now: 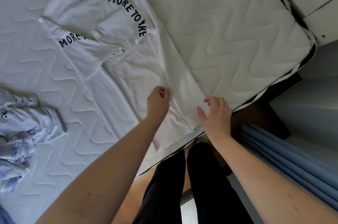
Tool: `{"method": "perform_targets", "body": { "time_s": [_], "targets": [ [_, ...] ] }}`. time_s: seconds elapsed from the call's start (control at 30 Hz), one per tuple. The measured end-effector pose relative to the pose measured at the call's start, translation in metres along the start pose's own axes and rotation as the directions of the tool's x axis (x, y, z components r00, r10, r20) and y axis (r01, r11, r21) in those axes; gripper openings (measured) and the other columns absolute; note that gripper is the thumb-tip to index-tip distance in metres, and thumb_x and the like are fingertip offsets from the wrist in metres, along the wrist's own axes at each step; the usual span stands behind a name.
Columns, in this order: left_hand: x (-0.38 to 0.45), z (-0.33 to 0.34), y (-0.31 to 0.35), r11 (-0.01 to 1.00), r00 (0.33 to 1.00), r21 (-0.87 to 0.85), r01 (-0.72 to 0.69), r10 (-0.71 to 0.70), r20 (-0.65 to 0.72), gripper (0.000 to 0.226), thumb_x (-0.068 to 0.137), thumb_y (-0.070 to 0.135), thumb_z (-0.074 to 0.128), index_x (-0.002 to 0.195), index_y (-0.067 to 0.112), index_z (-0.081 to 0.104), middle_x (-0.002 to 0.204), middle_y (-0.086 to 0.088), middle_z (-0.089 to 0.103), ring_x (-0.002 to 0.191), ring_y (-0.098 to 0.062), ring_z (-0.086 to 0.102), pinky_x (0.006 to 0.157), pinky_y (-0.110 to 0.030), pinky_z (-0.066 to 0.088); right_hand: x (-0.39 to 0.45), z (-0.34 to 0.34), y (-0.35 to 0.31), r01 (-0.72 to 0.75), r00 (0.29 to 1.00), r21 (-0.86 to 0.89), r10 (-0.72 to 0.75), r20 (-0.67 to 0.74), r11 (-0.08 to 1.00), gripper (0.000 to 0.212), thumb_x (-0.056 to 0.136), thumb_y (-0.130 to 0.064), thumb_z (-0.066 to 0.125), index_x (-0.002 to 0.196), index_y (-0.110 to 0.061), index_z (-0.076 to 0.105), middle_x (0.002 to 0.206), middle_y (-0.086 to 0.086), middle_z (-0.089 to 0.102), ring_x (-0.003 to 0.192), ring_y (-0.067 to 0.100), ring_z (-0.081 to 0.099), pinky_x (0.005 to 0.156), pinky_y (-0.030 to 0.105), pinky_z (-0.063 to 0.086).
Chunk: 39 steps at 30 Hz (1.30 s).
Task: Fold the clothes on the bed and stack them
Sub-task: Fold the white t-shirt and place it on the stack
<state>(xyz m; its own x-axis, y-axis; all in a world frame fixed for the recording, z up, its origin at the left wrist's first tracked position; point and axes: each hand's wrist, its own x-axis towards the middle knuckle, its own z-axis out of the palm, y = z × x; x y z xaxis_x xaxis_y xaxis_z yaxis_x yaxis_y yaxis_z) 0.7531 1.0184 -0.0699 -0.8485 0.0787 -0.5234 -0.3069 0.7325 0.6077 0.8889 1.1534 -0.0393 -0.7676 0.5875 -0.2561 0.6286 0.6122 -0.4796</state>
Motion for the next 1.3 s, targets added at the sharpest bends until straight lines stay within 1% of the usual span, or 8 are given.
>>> {"method": "perform_targets", "body": {
  "time_s": [0.2,0.3,0.47,0.57,0.67,0.8,1.07,1.3],
  "targets": [
    [0.097,-0.026,0.041,0.984,0.992,-0.175,0.038,-0.058,-0.11,0.025,0.093,0.027,0.055,0.111,0.012,0.064,0.095,-0.003,0.07,0.089,-0.023,0.068,0.082,-0.035,0.056,0.005,0.025,-0.037,0.217,0.954,-0.095,-0.191,0.23,0.971,0.032,0.093,-0.036,0.053,0.119,-0.015,0.052,0.11,0.003,0.054,0.099,0.024,0.052,0.083,0.036,0.04],
    [0.14,-0.033,0.066,0.971,0.988,-0.184,0.153,-0.156,-0.002,0.024,0.094,0.027,0.055,0.089,0.006,0.065,0.078,-0.008,0.067,0.072,-0.027,0.063,0.067,-0.03,0.053,0.0,0.041,-0.045,0.224,0.95,-0.304,-0.137,0.281,0.926,0.035,0.094,-0.04,0.046,0.12,-0.016,0.047,0.112,0.004,0.051,0.1,0.024,0.051,0.082,0.036,0.039],
    [0.156,-0.041,0.096,0.944,0.945,-0.177,0.277,-0.235,0.225,0.024,0.094,0.027,0.06,0.116,0.03,0.05,0.05,-0.003,0.051,0.034,-0.01,0.046,0.038,-0.012,0.036,-0.005,0.048,-0.048,0.202,0.964,-0.422,-0.103,0.245,0.884,0.028,0.095,-0.032,0.047,0.112,-0.01,0.051,0.104,0.008,0.055,0.09,0.025,0.054,0.077,0.036,0.041],
    [0.152,-0.043,0.09,0.976,0.982,-0.144,0.163,-0.146,0.119,0.039,0.094,0.018,0.052,0.133,0.016,0.051,0.067,-0.006,0.054,0.051,-0.016,0.053,0.044,-0.019,0.045,-0.006,0.045,-0.044,0.255,0.959,-0.466,-0.159,0.236,0.847,0.02,0.085,-0.025,0.065,0.096,-0.009,0.061,0.088,0.008,0.059,0.076,0.024,0.056,0.068,0.035,0.043],
    [0.145,-0.049,0.071,0.996,0.999,0.086,0.026,-0.023,-0.035,0.032,0.093,0.016,0.04,0.113,-0.002,0.058,0.092,-0.018,0.065,0.081,-0.032,0.061,0.066,-0.032,0.047,-0.01,0.044,-0.037,0.305,0.952,-0.466,-0.247,0.182,0.831,0.019,0.075,-0.02,0.074,0.085,-0.008,0.062,0.075,0.007,0.059,0.065,0.024,0.056,0.061,0.035,0.043],
    [0.138,-0.059,0.044,0.996,0.996,0.072,0.047,-0.041,-0.085,0.035,0.098,0.02,0.035,0.095,-0.006,0.059,0.099,-0.021,0.064,0.09,-0.037,0.065,0.082,-0.044,0.055,-0.015,0.042,-0.031,0.349,0.937,-0.467,-0.313,0.154,0.812,0.017,0.079,-0.023,0.071,0.079,-0.01,0.06,0.071,0.006,0.056,0.064,0.024,0.054,0.06,0.036,0.042],
    [0.136,-0.062,0.035,0.997,0.998,-0.076,-0.013,0.008,-0.059,0.016,0.09,0.027,0.062,0.1,0.015,0.059,0.087,0.005,0.063,0.067,-0.007,0.063,0.053,-0.017,0.052,-0.022,0.041,-0.033,0.345,0.928,-0.526,-0.199,0.315,0.777,0.02,0.087,-0.025,0.061,0.1,-0.011,0.061,0.09,0.006,0.062,0.079,0.023,0.059,0.071,0.034,0.045],
    [0.14,-0.063,0.037,0.996,0.998,-0.089,0.018,-0.023,-0.057,0.024,0.096,0.021,0.049,0.073,0.016,0.051,0.081,-0.006,0.057,0.081,-0.028,0.059,0.079,-0.041,0.058,-0.022,0.035,-0.032,0.379,0.919,-0.508,-0.25,0.306,0.773,0.017,0.08,-0.027,0.069,0.086,-0.012,0.062,0.075,0.005,0.061,0.067,0.022,0.059,0.063,0.033,0.045]
  ]
}}
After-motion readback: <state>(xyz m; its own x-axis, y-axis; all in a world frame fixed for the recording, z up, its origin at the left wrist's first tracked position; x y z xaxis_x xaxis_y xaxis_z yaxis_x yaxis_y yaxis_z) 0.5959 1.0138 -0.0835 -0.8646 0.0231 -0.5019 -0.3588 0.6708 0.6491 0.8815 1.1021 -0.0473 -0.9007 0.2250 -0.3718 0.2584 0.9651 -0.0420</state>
